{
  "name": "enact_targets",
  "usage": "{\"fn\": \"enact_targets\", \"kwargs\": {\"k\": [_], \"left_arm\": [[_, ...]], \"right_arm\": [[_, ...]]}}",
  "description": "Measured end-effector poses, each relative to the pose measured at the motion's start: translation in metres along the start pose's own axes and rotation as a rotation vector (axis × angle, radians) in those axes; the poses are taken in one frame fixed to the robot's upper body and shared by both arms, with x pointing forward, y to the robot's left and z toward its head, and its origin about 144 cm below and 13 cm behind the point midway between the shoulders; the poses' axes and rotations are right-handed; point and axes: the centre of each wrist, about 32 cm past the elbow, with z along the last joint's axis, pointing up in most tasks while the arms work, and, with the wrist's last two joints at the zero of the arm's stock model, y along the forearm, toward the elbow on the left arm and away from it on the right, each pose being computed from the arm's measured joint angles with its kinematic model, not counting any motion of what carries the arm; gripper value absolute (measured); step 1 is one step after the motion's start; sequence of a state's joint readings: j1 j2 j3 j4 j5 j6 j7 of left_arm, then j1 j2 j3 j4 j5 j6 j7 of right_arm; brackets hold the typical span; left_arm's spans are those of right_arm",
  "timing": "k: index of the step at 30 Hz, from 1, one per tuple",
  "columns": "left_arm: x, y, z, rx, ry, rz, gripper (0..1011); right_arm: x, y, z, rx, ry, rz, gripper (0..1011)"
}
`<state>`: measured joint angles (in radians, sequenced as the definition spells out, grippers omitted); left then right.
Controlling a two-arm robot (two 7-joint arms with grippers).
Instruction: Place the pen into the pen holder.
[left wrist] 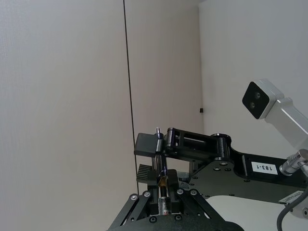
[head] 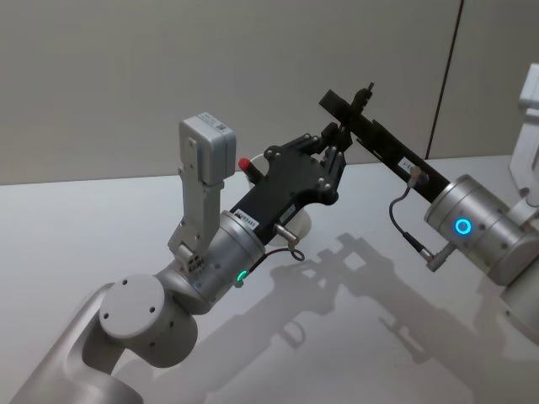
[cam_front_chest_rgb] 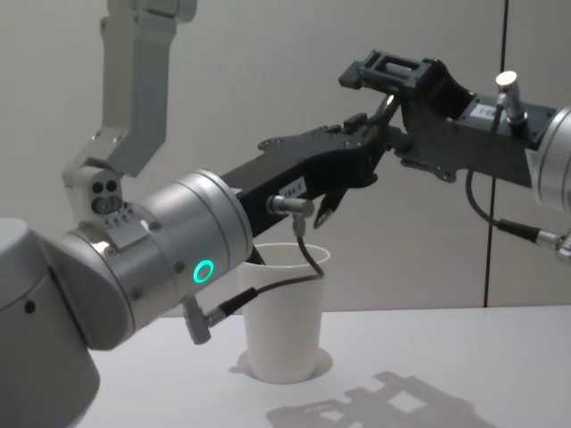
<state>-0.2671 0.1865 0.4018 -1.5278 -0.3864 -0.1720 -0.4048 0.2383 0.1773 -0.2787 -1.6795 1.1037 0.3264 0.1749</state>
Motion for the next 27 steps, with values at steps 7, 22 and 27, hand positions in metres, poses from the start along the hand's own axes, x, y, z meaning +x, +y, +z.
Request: {"fn": "enact_targets", "kwargs": {"k": [7,22,27], "left_arm": [[0.0,0.0,0.0,0.0,0.0,0.0,123],[0.0,0.0,0.0,0.0,0.0,0.0,123],[0.0,0.0,0.0,0.0,0.0,0.0,123]], "right_arm": [[0.0003,0.0006,-0.0005,-0.001,-0.002,0.001,543],[0.0005,0.0012,-0.001,-0.001,-0.003,0.002,130],[0.0005,0.0013,-0.001,-0.001,-0.003,0.002,130]]}}
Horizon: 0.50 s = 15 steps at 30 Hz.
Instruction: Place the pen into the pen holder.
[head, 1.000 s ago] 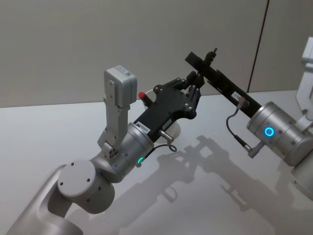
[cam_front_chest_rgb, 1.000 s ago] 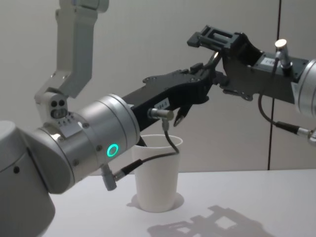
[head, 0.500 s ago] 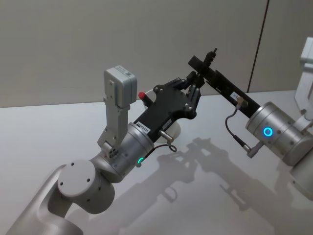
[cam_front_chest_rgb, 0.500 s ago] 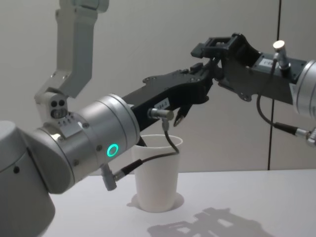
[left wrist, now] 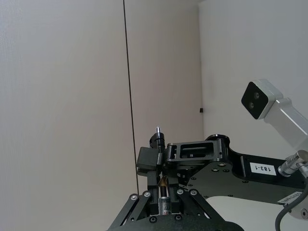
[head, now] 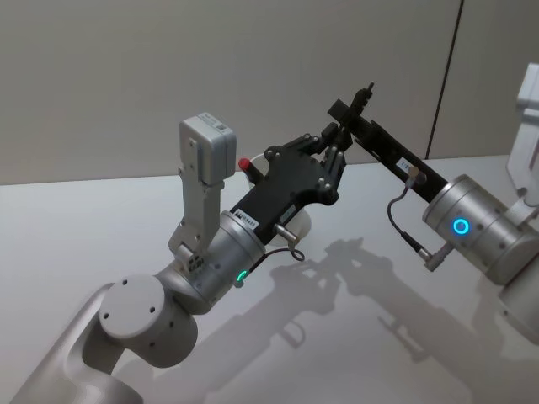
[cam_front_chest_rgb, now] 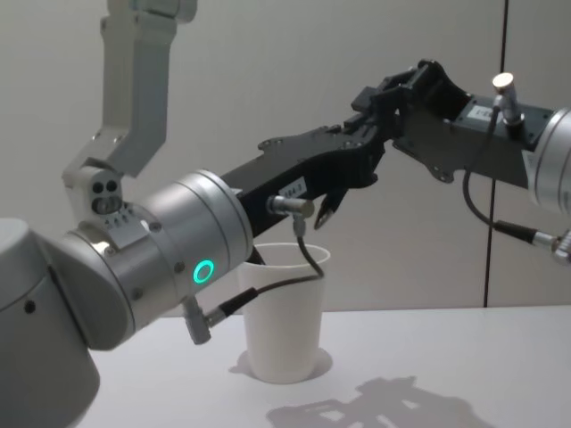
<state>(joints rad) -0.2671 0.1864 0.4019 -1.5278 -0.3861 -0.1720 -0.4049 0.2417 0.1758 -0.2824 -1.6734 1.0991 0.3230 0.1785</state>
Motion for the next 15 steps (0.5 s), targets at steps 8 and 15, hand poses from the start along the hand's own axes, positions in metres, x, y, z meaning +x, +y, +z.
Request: {"fn": "enact_targets", "kwargs": {"k": [8,15], "left_arm": [[0.0,0.0,0.0,0.0,0.0,0.0,123],[0.0,0.0,0.0,0.0,0.0,0.0,123]], "right_arm": [[0.0002,0.0,-0.0001,0.0,0.0,0.0,130],[0.0002,0.0001,-0.0001,-0.001,0.0,-0.001,130]]}}
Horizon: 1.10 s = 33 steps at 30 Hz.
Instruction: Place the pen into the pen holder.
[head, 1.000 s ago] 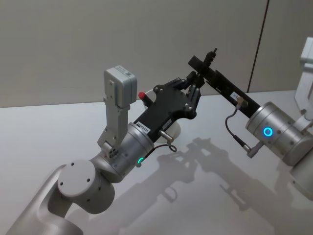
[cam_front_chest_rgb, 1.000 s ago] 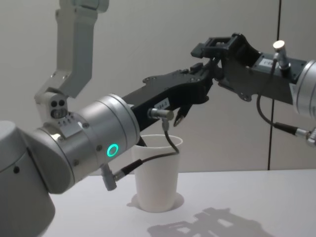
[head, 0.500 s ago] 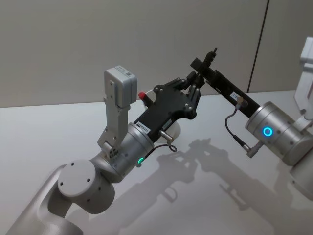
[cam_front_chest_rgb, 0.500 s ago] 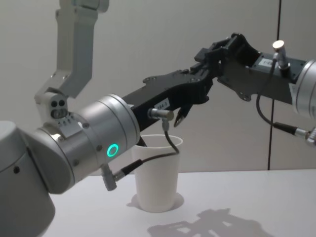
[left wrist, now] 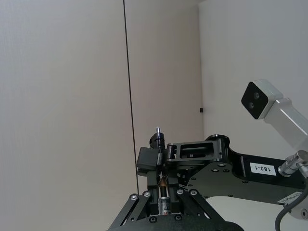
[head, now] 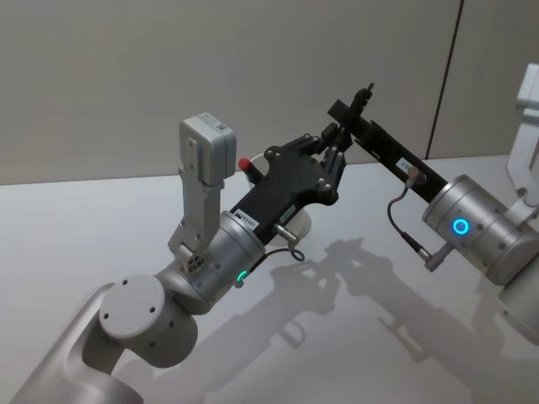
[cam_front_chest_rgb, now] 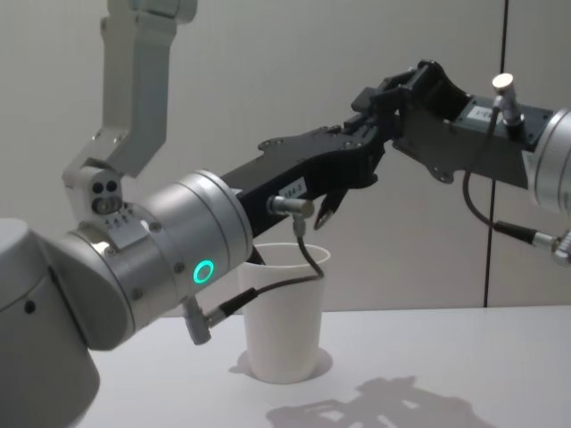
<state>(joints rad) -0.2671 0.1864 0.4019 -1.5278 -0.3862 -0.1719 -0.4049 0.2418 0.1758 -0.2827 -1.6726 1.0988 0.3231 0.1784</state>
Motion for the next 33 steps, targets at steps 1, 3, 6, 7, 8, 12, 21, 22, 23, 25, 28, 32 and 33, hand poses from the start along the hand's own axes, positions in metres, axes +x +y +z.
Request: {"fn": "enact_targets", "kwargs": {"k": [1,3,6,7,8,12,21,22,23,25,28,32,33], "left_arm": [[0.0,0.0,0.0,0.0,0.0,0.0,123],[0.0,0.0,0.0,0.0,0.0,0.0,124],[0.0,0.0,0.0,0.0,0.0,0.0,124],[0.0,0.0,0.0,0.0,0.0,0.0,123],[0.0,0.0,0.0,0.0,0.0,0.0,123],[0.0,0.0,0.0,0.0,0.0,0.0,140],[0.0,0.0,0.0,0.0,0.001,0.0,405],[0.0,0.0,0.0,0.0,0.001,0.0,423],[0.0,0.0,0.0,0.0,0.001,0.0,434],[0.0003,0.0001,0.0001,-0.001,0.0,0.002,518],[0.0007,0.0002,0.0003,-0.001,0.001,0.005,609],[0.0009,0.0003,0.0004,-0.001,0.001,0.006,705],[0.001,0.0003,0.0004,-0.002,0.001,0.006,728]], "right_arm": [[0.0,0.0,0.0,0.0,0.0,0.0,130],[0.0,0.0,0.0,0.0,0.0,0.0,130],[0.0,0.0,0.0,0.0,0.0,0.0,130],[0.0,0.0,0.0,0.0,0.0,0.0,130],[0.0,0.0,0.0,0.0,0.0,0.0,130],[0.0,0.0,0.0,0.0,0.0,0.0,130],[0.0,0.0,-0.0001,-0.001,0.0,0.0,130],[0.0,0.0,-0.0001,-0.001,0.0,0.0,130],[0.0,-0.0001,0.0,0.0,0.0,0.0,130],[0.0,-0.0001,0.0,0.0,0.0,0.0,130],[0.0,-0.0001,0.0001,0.0,0.0,0.0,130],[0.0001,-0.0002,0.0002,0.001,0.0,0.0,130],[0.0001,-0.0002,0.0003,0.001,-0.001,0.001,130]]}}
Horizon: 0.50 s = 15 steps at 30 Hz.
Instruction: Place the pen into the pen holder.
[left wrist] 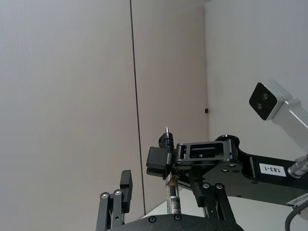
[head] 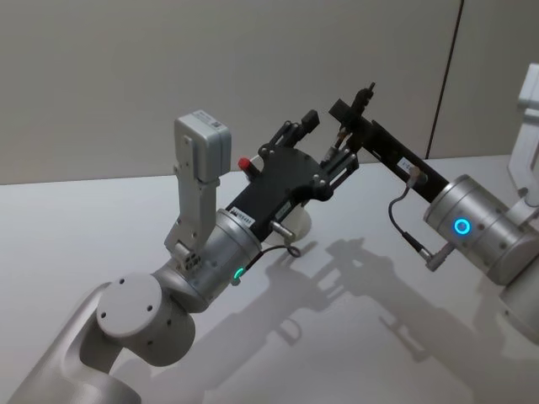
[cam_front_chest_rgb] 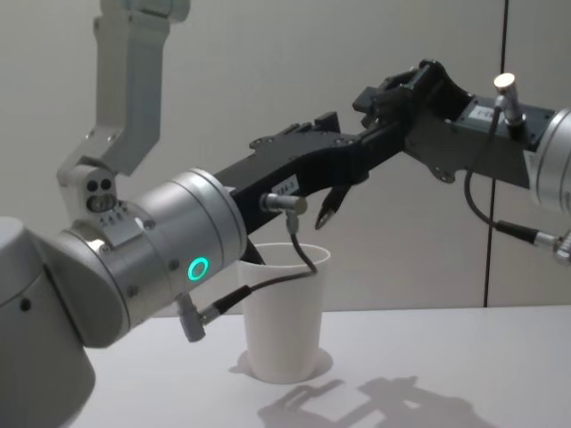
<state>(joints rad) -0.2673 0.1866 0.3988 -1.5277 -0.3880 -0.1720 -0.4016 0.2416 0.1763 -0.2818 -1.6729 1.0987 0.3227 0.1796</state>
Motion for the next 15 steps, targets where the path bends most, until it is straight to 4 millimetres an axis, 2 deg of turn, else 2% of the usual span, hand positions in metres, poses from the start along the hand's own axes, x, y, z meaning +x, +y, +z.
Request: {"fn": "enact_targets", "kwargs": {"k": [12,15], "left_arm": [[-0.0021,-0.0005,-0.001,0.002,0.001,-0.011,917],[-0.0026,-0.0008,-0.0011,0.002,0.001,-0.014,1001]], "right_arm": [[-0.0019,-0.0014,0.0053,0.033,-0.062,-0.039,130],[-0.0027,-0.0024,0.0078,0.056,-0.08,-0.055,130]]}}
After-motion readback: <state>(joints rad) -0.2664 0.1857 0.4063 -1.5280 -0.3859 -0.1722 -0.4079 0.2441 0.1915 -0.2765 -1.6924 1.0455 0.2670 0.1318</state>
